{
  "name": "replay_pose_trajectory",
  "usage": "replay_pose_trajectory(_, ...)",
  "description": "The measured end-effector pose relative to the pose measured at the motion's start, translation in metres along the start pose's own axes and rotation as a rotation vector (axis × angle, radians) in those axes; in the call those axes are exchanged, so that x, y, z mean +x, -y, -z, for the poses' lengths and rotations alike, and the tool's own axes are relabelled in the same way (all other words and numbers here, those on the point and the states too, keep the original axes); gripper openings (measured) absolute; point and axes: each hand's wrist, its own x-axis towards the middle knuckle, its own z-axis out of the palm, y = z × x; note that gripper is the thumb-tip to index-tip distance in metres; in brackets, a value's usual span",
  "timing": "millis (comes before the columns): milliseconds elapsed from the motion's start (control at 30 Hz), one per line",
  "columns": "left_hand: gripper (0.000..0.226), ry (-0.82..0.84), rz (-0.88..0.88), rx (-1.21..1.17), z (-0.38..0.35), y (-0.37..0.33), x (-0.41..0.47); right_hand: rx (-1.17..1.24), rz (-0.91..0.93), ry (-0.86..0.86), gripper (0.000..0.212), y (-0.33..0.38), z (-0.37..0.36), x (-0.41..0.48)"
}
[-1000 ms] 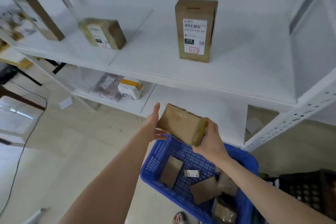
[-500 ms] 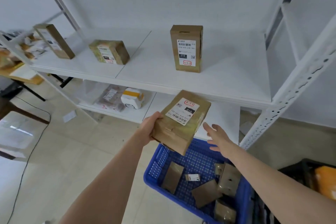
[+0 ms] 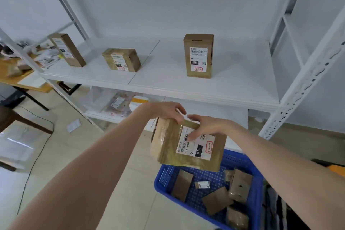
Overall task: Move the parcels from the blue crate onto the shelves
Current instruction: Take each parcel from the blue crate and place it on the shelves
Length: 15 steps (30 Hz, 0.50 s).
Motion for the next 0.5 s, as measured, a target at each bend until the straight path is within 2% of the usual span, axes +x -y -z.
replay_pose_trajectory(33,0.051,0.016,0.004,0.004,0.004,-0.003,-0.003,0.032,-0.002,0.070,0.100,0.004,0.001,-0.002)
replay_pose_trajectory(100,0.056,0.047,-0.003,-0.021,0.011,-0.003,-0.009,0.062,0.015,0.139,0.071,0.009,0.002,-0.005)
replay_pose_trajectory(133,0.056,0.043,-0.016,-0.050,0.013,-0.002,-0.011,0.089,0.023,0.135,0.057,0.012,0.002,-0.008)
replay_pose_trajectory(200,0.051,-0.037,-0.070,-0.123,0.016,0.004,-0.011,0.193,0.019,0.055,0.043,0.014,0.000,-0.009)
replay_pose_trajectory(267,0.054,-0.208,-0.105,-0.190,0.019,0.012,-0.012,0.364,-0.010,-0.067,0.039,0.011,-0.002,-0.005)
replay_pose_trajectory(333,0.071,-0.403,-0.075,-0.367,0.018,0.023,-0.012,0.521,-0.026,-0.175,0.043,0.005,-0.005,0.000)
replay_pose_trajectory(400,0.090,-0.531,-0.006,-0.580,0.010,0.037,-0.014,0.702,-0.020,-0.261,0.046,0.000,-0.007,0.003)
replay_pose_trajectory(433,0.098,-0.533,0.036,-0.639,0.002,0.044,-0.014,0.802,-0.018,-0.299,0.047,0.001,-0.007,0.004)
replay_pose_trajectory(500,0.115,-0.431,0.080,-0.750,-0.017,0.054,-0.015,0.954,-0.034,-0.357,0.047,0.005,-0.007,0.004)
